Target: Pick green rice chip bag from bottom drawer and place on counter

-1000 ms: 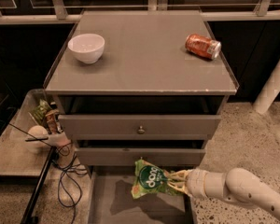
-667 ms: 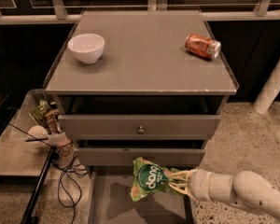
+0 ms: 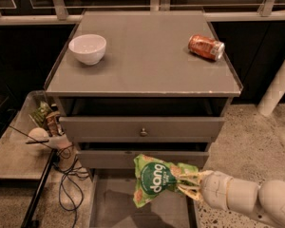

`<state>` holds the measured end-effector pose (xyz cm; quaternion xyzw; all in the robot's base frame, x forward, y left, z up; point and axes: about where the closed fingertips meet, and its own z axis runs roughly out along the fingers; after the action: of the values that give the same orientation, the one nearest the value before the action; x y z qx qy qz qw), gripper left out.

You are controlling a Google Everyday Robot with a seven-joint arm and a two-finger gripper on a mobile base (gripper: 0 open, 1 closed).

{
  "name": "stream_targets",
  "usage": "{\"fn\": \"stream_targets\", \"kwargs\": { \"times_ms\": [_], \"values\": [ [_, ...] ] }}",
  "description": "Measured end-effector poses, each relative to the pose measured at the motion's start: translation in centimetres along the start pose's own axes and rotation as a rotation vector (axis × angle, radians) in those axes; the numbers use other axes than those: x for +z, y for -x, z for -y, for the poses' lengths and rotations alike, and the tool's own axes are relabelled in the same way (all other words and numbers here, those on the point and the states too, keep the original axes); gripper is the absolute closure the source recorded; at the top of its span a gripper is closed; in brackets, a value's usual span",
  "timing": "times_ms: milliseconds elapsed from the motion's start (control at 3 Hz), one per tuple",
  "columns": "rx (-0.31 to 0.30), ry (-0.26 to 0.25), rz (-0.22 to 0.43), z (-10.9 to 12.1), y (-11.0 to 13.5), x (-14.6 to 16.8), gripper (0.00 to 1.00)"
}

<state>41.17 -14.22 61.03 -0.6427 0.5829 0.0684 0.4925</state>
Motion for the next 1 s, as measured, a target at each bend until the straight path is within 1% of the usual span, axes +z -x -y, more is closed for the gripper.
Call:
{"fn": "stream_targets", "kwargs": {
  "times_ms": [333,667,1000],
  "values": [
    [-0.078,-0.023,-0.028,3.2,3.0,-1.7,1.0],
    [-0.161,-0.054,-0.07,7.3,5.9,-2.4,1.0],
    [-0.264,-0.103,-0.089,13.0,8.9,-3.0,1.0]
  ]
}}
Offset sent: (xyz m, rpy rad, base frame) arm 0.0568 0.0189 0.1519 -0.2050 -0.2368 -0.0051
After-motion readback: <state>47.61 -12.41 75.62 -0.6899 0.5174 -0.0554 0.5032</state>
